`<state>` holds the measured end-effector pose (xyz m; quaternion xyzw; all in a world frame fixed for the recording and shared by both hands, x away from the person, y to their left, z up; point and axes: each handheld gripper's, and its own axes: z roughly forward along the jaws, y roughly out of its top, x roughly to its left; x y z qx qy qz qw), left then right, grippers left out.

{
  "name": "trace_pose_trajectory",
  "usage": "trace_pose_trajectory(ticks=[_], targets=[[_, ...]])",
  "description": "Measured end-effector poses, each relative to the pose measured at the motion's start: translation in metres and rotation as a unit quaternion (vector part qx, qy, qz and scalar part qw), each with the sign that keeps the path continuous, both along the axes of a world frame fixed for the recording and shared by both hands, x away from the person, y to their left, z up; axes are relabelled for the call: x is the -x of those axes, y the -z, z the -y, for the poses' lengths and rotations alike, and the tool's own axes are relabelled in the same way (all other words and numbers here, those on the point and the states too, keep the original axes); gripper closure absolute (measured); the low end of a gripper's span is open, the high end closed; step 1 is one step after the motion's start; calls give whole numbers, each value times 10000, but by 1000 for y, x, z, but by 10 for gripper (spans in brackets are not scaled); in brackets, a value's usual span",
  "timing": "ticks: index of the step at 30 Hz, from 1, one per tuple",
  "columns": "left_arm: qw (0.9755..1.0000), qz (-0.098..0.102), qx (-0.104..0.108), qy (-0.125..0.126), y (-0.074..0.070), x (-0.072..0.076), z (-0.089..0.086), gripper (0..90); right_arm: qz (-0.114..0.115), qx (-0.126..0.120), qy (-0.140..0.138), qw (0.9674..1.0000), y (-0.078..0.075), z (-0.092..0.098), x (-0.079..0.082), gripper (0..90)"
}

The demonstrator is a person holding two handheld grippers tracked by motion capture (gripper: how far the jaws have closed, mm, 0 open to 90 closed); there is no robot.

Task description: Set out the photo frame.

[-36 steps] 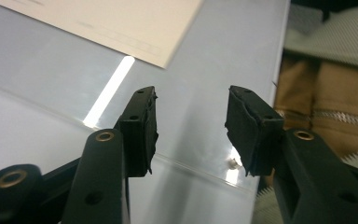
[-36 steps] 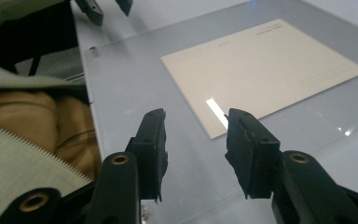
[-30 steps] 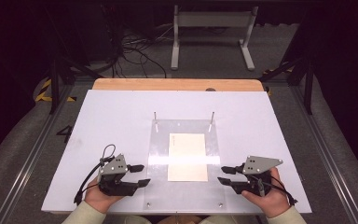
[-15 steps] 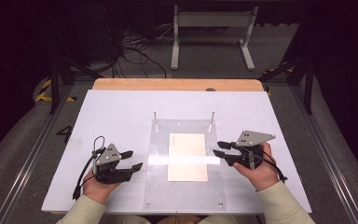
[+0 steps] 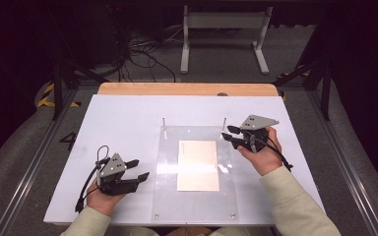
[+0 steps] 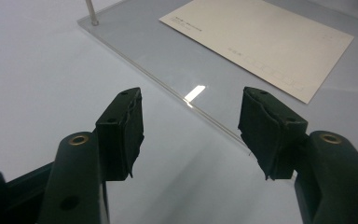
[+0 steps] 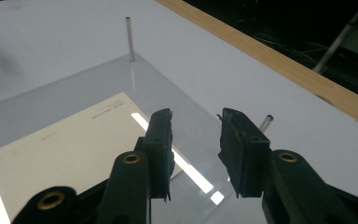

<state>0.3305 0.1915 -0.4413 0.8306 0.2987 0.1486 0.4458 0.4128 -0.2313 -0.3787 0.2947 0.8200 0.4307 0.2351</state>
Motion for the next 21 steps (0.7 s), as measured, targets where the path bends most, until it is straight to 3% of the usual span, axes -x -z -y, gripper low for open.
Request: trace_pose_trajectory(ticks=[5, 13, 18, 21], targets=[[10000, -5, -22, 20, 0, 1, 1, 402, -40, 196, 371, 9991, 6, -2, -23, 647], [10000, 2, -50, 71, 0, 1, 1, 403, -123, 231, 738, 9969, 15, -3, -48, 674], [10000, -24, -10, 61, 1, 1, 1, 403, -284, 118, 939, 9951, 24, 1, -62, 691], [10000, -5, -29, 75, 1, 1, 1, 403, -460, -136, 1015, 9937, 31, 2, -68, 686]])
